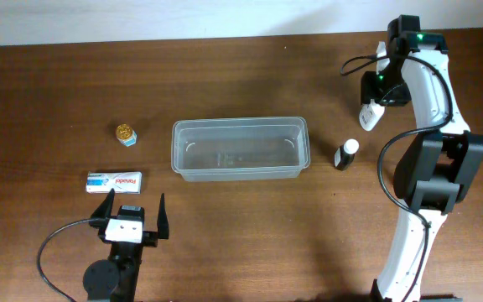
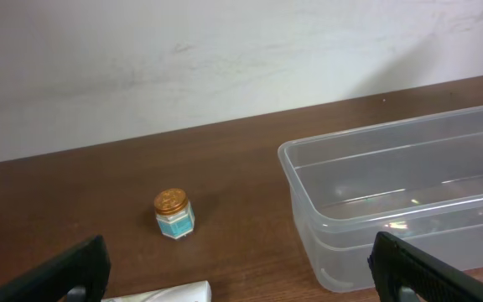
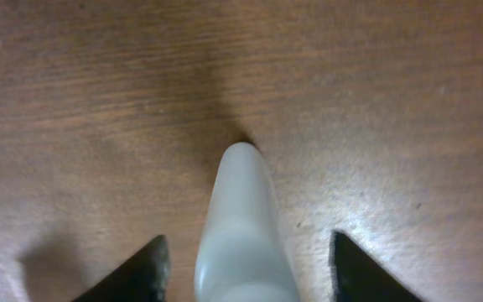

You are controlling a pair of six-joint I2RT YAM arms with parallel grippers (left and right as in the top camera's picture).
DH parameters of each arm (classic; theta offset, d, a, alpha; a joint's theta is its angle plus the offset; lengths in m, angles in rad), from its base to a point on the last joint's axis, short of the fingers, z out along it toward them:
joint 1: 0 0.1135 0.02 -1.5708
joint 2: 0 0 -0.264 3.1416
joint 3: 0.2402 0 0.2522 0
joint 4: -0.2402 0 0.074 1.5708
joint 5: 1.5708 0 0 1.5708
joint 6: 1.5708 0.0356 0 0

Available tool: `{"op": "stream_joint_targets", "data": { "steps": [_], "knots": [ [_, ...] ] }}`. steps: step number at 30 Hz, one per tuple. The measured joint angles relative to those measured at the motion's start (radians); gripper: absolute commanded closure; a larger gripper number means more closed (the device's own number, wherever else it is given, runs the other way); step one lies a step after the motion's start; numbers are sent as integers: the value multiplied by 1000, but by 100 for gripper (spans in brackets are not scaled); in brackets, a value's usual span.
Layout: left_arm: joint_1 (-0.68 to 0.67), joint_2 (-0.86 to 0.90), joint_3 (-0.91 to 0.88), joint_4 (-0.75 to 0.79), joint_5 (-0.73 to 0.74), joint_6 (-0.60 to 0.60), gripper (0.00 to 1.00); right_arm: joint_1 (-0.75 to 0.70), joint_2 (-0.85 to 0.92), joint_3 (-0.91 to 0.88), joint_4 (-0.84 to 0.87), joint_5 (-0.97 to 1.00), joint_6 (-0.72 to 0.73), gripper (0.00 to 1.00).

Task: Pack container
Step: 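Lower the right gripper over the white spray bottle and grasp it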

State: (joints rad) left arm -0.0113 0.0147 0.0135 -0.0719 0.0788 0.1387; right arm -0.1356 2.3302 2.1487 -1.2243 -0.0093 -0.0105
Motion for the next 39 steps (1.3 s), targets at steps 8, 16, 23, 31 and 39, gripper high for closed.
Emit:
{"op": "stream_joint_targets", "data": {
  "steps": [8, 16, 23, 31, 39],
  "knots": [
    [0, 0, 0, 0, 0, 0, 1, 0, 0, 0, -19, 0, -1, 65],
    [0, 0, 0, 0, 0, 0, 1, 0, 0, 10, -77, -3, 1, 75],
    [0, 0, 0, 0, 0, 0, 1, 0, 1, 52, -82, -4, 2, 75],
    [0, 0, 0, 0, 0, 0, 0, 0, 2, 68, -112, -4, 2, 77],
    [0, 0, 0, 0, 0, 0, 1, 5, 7, 234, -307, -18, 8, 80]
  ]
}}
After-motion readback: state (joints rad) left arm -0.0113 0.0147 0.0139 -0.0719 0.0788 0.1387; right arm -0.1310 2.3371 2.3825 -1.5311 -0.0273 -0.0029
